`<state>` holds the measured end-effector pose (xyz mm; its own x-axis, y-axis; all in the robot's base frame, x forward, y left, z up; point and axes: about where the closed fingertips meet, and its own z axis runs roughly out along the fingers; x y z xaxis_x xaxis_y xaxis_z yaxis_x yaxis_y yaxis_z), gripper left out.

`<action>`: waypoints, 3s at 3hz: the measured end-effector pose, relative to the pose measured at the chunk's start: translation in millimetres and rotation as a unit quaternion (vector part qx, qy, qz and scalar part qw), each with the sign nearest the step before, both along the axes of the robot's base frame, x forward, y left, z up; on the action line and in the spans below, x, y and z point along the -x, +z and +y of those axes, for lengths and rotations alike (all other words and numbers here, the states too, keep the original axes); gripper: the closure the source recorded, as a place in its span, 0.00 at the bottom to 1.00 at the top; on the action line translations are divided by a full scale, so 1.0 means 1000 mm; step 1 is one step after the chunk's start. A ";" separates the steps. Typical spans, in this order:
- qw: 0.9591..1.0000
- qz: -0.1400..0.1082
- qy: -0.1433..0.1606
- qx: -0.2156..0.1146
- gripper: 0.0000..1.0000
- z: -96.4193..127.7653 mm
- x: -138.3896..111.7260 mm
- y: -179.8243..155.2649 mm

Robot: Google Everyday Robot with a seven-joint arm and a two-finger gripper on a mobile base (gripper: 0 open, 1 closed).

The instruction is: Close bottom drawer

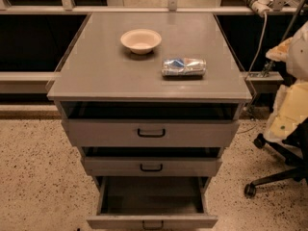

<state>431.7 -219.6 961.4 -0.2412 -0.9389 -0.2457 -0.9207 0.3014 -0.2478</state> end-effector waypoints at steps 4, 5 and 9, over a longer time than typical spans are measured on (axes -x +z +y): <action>0.974 0.060 -0.090 -0.198 0.42 0.032 0.041 -0.172; 0.974 0.060 -0.090 -0.198 0.65 0.032 0.041 -0.172; 0.880 0.110 -0.248 -0.389 1.00 0.004 0.039 -0.402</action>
Offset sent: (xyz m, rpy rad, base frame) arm -0.0516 0.0630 -0.3762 0.6691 0.2648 -0.3568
